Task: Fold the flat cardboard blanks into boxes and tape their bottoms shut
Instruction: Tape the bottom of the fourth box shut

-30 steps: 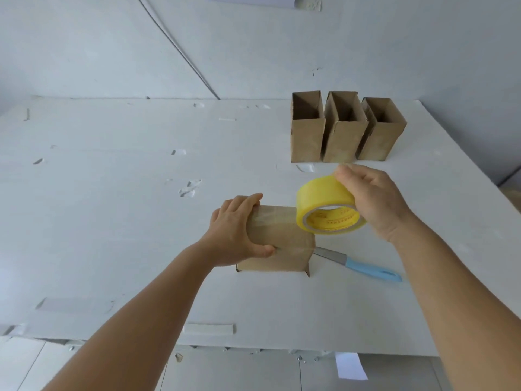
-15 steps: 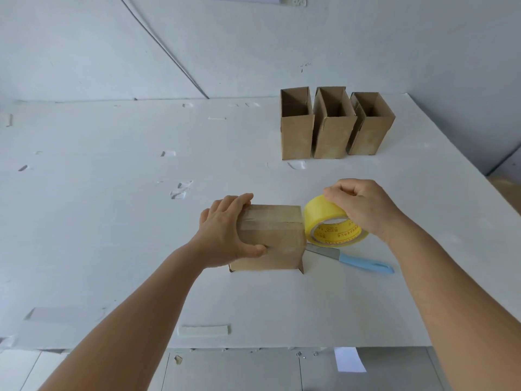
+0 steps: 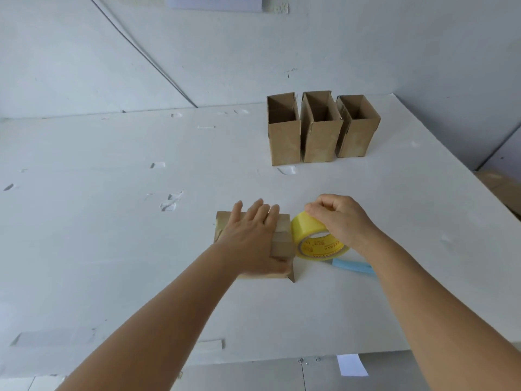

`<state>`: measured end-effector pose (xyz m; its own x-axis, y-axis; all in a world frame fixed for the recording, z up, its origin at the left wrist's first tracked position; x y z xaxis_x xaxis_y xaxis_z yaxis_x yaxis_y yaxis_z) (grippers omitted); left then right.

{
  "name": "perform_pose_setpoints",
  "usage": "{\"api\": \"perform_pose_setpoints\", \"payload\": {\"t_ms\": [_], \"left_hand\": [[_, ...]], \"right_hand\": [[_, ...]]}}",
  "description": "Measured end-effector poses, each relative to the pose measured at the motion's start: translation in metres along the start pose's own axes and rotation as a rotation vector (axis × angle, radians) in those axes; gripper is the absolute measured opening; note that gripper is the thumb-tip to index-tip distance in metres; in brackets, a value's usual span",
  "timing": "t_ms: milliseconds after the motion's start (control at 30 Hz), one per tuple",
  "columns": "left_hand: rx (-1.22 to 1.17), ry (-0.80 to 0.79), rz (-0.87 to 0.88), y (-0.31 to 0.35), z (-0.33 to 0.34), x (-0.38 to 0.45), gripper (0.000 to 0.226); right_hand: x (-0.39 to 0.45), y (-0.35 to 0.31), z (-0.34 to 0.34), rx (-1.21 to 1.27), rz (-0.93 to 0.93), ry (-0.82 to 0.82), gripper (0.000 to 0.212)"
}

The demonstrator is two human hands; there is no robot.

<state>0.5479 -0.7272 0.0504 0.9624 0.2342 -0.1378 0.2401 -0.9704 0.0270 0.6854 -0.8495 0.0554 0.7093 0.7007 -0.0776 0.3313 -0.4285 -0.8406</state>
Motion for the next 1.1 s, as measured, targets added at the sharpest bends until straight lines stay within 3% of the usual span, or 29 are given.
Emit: {"api": "perform_pose_setpoints", "payload": {"t_ms": [200, 300, 400, 500, 600, 700, 833, 1000, 1100], "left_hand": [[-0.046, 0.041, 0.049, 0.018, 0.000, 0.019, 0.107], [-0.066, 0.074, 0.042, 0.014, 0.001, 0.018, 0.098], [-0.065, 0.063, 0.034, 0.013, 0.001, 0.016, 0.098], [-0.084, 0.051, 0.027, 0.013, 0.002, 0.017, 0.097], [-0.094, 0.024, 0.001, 0.011, 0.002, 0.018, 0.095], [-0.090, 0.034, -0.007, 0.010, 0.002, 0.021, 0.092], [-0.152, -0.086, -0.037, 0.011, -0.003, 0.024, 0.092], [-0.308, -0.226, -0.138, 0.006, -0.012, 0.046, 0.041], [-0.249, -0.348, -0.068, 0.015, -0.020, 0.062, 0.045]], "right_hand": [[0.001, -0.003, 0.006, -0.052, -0.047, -0.048, 0.038], [0.000, 0.008, 0.002, 0.112, 0.019, -0.214, 0.046], [-0.003, 0.013, -0.004, 0.200, -0.004, -0.274, 0.027], [0.003, 0.013, -0.004, 0.056, -0.059, -0.270, 0.020], [0.008, 0.026, -0.004, -0.439, 0.010, -0.316, 0.031], [0.009, 0.031, -0.007, -0.453, 0.042, -0.312, 0.039], [0.010, 0.031, -0.010, -0.417, 0.025, -0.286, 0.036], [0.010, 0.027, -0.012, -0.468, 0.014, -0.306, 0.032], [0.010, 0.022, -0.013, -0.504, 0.001, -0.325, 0.032]]}}
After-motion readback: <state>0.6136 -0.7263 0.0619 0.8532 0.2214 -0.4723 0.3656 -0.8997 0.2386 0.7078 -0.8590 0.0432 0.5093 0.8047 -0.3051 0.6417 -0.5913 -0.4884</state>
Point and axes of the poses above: each hand's wrist, its own x-axis towards the middle knuckle, its own z-axis out of the palm, y = z × x, the point moved 3 cm from there along x, towards the middle knuckle
